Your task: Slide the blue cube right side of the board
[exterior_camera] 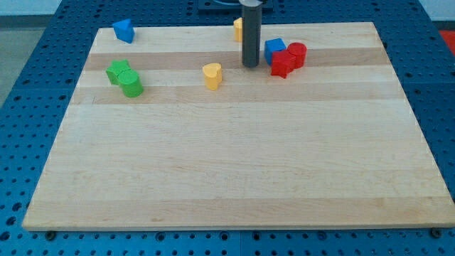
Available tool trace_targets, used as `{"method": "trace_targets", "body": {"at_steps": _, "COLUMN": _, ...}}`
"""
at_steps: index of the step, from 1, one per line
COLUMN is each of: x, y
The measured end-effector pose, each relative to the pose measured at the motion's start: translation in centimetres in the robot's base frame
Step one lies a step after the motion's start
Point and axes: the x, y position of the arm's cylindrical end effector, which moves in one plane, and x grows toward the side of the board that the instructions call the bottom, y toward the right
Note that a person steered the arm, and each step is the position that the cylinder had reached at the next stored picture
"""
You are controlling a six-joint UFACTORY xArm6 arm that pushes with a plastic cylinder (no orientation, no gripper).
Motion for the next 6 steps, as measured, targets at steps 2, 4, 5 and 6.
{"method": "trace_targets", "body": {"at_steps": 2, "x": -1.7, "y": 4.0}}
{"method": "trace_targets", "body": {"at_steps": 4, "x": -3.3, "y": 8.9}}
{"method": "trace_targets", "body": {"at_steps": 5, "x": -5.9, "y": 9.1}}
{"method": "trace_targets", "body": {"at_steps": 6, "x": -7.9, "y": 9.1}}
